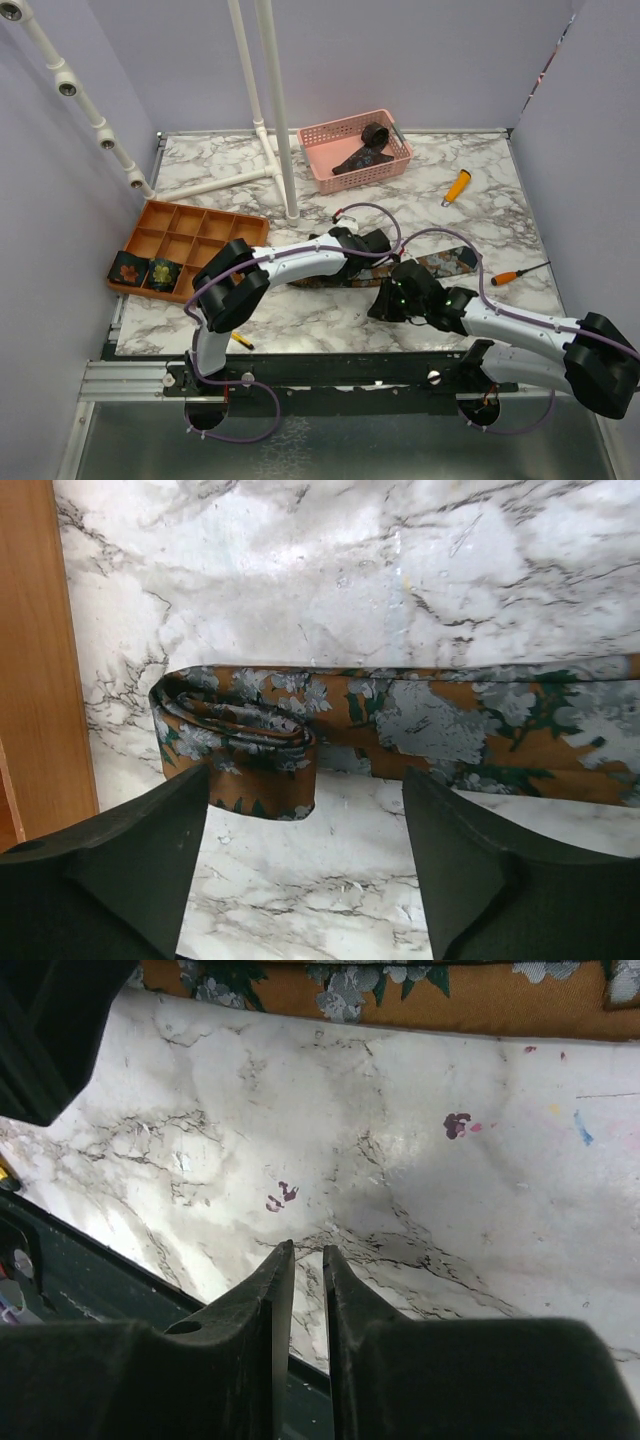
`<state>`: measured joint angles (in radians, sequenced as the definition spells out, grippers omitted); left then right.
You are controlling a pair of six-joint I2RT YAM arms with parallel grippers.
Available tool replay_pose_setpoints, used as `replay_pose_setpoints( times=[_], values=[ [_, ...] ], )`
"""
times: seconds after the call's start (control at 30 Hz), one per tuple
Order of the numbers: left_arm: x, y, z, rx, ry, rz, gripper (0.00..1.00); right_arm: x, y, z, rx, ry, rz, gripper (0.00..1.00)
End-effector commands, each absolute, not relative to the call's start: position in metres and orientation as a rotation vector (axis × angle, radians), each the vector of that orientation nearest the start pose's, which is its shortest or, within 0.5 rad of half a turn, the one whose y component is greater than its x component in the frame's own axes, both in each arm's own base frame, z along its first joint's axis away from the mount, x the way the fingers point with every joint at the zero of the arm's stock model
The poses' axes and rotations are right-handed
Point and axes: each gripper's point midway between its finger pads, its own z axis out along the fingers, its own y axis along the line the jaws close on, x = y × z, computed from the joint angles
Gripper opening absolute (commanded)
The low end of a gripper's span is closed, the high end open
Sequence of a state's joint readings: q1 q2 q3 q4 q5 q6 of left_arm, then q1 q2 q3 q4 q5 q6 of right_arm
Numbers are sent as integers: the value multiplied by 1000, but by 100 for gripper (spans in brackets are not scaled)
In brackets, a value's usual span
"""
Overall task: Roll the ties
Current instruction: Roll the tie at the center of the board.
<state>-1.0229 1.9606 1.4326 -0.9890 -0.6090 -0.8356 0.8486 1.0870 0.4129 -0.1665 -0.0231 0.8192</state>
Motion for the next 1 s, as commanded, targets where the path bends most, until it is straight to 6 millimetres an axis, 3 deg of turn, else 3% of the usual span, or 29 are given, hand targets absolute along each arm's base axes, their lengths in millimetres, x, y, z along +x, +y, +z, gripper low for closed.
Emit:
replay_pose_setpoints(
  times=[0.0,0.2,0.27,0.47,0.67,0.97],
  values=[
    [245,-269,79,200,2559,270,82,150,222,38,-61,2564,744,24],
    [247,-263,113,182,2521,125,89,153,239,62,-152,2517,840,40],
    [251,-260,124,171,2502,-4,89,156,252,75,-183,2496,895,42],
    [269,-217,126,-11,2420,-495,89,179,297,97,-204,2471,980,42],
    [274,-190,123,-135,2330,-708,91,210,336,86,-191,2519,940,40],
    [273,-183,103,-159,2380,-784,91,239,368,65,-215,2593,867,38]
  ],
)
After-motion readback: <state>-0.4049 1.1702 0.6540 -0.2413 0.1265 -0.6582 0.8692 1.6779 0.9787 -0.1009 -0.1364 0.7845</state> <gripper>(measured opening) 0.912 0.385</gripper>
